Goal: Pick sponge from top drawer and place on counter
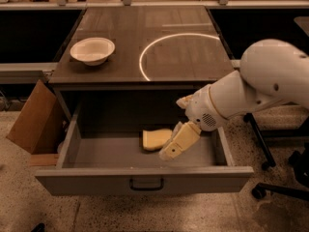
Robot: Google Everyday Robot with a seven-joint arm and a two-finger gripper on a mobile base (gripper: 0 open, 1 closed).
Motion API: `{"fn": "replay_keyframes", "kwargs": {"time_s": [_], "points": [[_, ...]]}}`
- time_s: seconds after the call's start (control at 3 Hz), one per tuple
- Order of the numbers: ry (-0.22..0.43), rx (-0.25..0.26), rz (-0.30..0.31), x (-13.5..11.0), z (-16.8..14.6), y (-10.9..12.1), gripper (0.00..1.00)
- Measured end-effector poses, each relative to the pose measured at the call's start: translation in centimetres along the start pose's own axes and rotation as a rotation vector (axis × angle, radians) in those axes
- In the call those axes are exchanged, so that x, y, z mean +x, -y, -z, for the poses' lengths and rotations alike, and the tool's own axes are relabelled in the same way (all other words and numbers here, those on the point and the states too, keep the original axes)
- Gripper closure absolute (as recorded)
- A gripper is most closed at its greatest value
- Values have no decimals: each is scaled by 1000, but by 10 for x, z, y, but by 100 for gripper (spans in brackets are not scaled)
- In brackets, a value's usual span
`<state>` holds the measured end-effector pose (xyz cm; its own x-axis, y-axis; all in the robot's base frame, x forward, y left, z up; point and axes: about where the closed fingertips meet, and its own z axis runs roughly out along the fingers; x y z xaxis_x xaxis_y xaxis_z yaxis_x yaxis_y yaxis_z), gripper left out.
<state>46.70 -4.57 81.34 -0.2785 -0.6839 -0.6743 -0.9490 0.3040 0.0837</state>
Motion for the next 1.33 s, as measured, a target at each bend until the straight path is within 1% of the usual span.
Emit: {"fn": "replay_keyframes", "kwargs": {"time_s": [0.33,0.67,1.0,1.33], "points": [[-20,7,-27,22,-34,10,0],[-20,7,-27,22,-34,10,0],[-19,10,-31,29,-47,32,0],[-7,26,13,29,-62,55,0]]}}
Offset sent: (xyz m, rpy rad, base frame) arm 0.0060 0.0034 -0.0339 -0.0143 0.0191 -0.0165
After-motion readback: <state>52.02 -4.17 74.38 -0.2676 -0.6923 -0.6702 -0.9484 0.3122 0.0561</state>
